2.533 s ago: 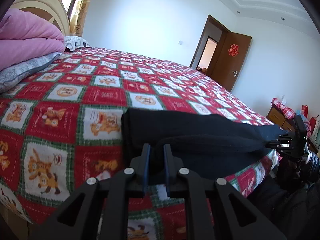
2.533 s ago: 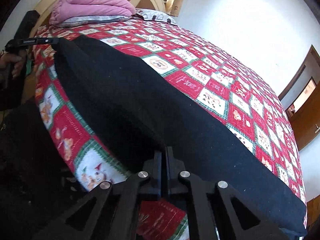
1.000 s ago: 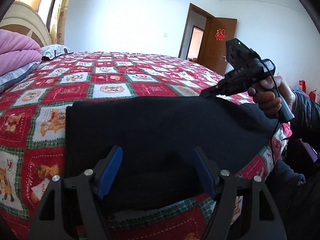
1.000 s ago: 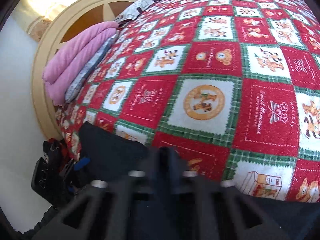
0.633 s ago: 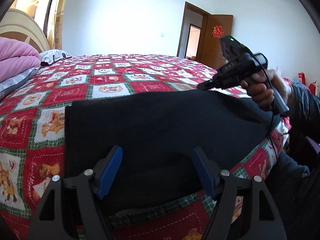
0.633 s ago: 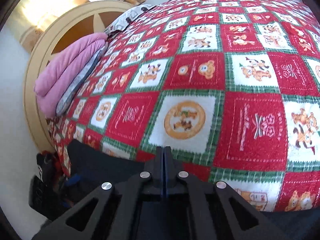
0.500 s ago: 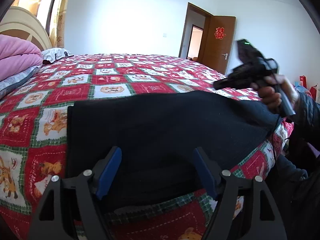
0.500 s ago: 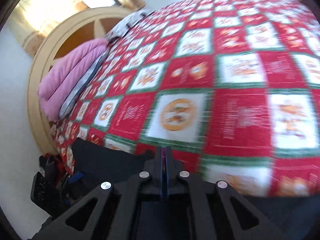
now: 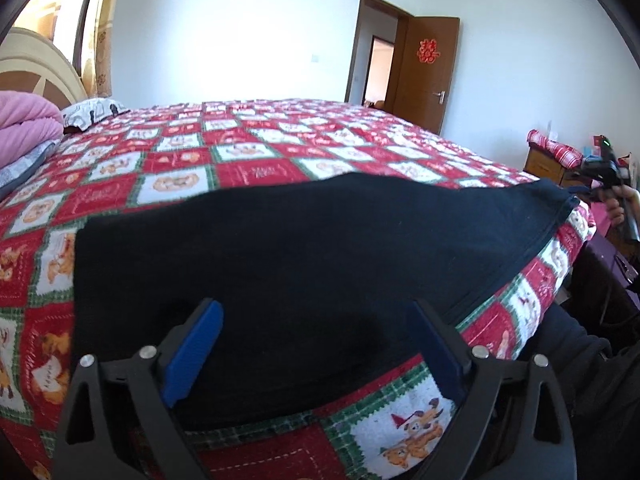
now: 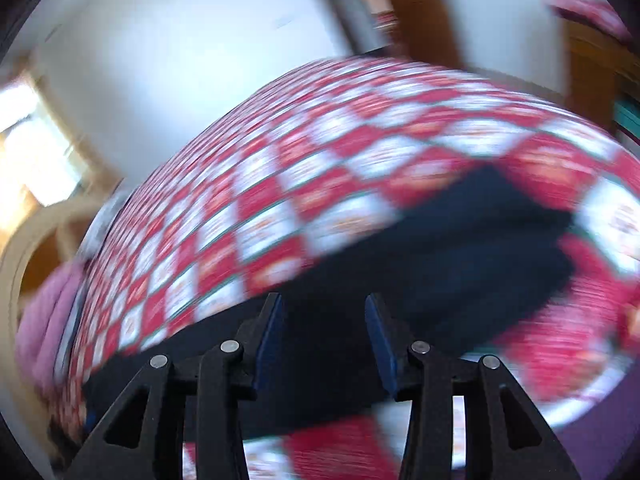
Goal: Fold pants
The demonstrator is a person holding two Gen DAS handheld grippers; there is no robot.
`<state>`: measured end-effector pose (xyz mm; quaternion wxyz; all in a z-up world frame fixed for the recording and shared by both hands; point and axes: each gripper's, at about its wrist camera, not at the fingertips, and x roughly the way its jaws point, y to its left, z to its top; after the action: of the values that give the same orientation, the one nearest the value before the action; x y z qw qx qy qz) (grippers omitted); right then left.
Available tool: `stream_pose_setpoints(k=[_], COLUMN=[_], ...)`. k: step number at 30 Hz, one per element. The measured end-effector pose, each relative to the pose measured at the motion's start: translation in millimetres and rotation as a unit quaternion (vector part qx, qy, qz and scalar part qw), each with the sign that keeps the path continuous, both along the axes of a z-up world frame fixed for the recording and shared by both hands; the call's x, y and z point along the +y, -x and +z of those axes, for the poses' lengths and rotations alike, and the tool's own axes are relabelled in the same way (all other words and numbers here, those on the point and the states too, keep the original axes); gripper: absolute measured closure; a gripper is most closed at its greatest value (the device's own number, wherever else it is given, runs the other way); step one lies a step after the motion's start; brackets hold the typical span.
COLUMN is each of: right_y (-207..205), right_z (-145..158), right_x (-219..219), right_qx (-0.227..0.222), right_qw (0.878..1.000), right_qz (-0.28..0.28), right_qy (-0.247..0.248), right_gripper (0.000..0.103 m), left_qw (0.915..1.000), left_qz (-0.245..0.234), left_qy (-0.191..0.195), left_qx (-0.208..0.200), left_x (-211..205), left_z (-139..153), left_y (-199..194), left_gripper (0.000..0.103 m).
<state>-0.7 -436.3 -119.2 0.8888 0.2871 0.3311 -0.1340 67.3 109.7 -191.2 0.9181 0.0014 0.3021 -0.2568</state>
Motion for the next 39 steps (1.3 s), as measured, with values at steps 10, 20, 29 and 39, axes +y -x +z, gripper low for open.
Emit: stream_pose_setpoints(k=[10, 20, 29, 39], right_y=[44.3, 40.5, 63.0, 91.6], right_z=[-22.0, -18.5, -33.6, -6.8], right_x=[-81.8, -75.6, -85.3, -37.5], right_qx=[-0.052, -0.067, -0.064, -0.068], right_qw=[0.991, 0.993, 0.991, 0.993], right_qz=[-0.099, -0.078, -0.103, -0.073], right_qy=[-0.08, -0.051, -0.058, -0.054], right_gripper=[0.059, 0.1, 0.1, 0.073], left_qw=[0.9989, 0.998, 0.9988, 0.9982], left_qz=[0.034, 0.011, -0.01, -0.025], left_qy=[-0.033, -0.059, -0.04, -0.047], left_qx=[-0.001, -0.02, -0.024, -0.028], left_x=[15.4, 20.4, 31.7, 36.3], left_z=[-3.3, -10.4, -9.7, -9.5], left_y=[4.5, 8.5, 10.2, 12.4], left_gripper=[0.007, 0.009, 0.014, 0.016])
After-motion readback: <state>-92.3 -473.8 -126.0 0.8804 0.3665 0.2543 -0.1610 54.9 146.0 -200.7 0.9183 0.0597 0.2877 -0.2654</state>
